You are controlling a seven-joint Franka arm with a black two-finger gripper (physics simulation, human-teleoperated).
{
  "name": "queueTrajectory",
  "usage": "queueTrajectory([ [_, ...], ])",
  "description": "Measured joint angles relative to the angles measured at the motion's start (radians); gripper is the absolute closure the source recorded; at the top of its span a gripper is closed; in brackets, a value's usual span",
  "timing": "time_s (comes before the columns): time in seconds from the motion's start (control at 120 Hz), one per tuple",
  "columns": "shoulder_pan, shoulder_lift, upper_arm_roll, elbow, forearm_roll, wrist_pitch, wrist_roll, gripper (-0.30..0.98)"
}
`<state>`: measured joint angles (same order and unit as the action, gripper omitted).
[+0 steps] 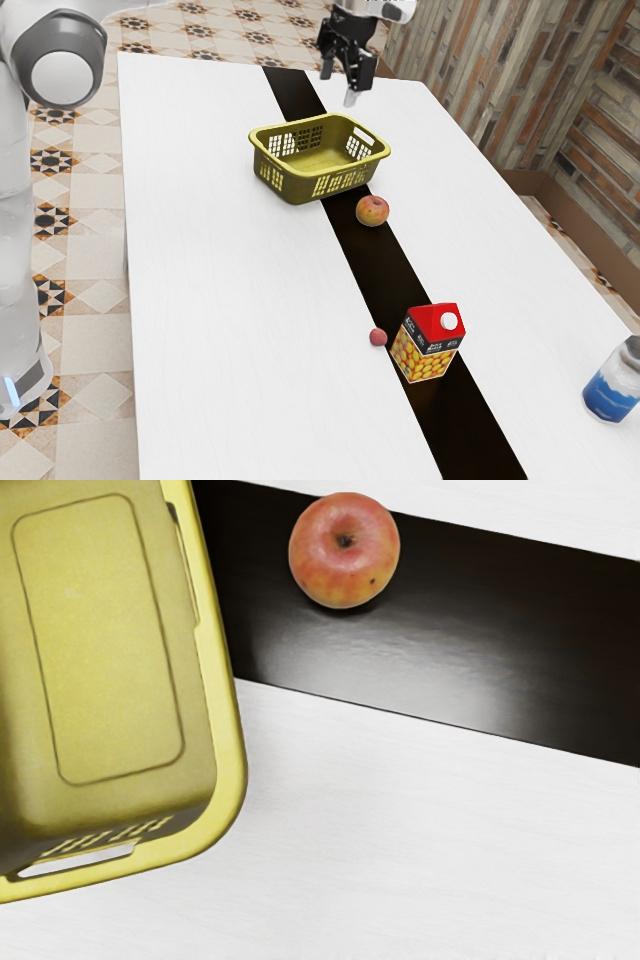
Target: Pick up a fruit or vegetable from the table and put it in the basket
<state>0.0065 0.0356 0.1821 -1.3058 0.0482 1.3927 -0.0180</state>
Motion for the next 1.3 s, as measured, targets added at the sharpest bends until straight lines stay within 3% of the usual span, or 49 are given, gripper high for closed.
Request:
queueTrajectory([
  [0.192,-0.053,-0.002,0.001,0.008,-0.022,-0.006,-0.002,0.0],
  [0.292,-0.068,-0.012,-0.005,0.213,-0.036,-0.043,-0.001,0.0],
  [0.4,-0.071,0.037,-0.005,0.258,-0.054,-0.035,0.0,0.0],
  [0.817,-0.015,0.371,-0.009,0.262,-0.115,0.082,-0.006,0.0],
  [1.3,-0.023,0.445,-0.017,0.141,-0.142,0.235,-0.01,0.0],
])
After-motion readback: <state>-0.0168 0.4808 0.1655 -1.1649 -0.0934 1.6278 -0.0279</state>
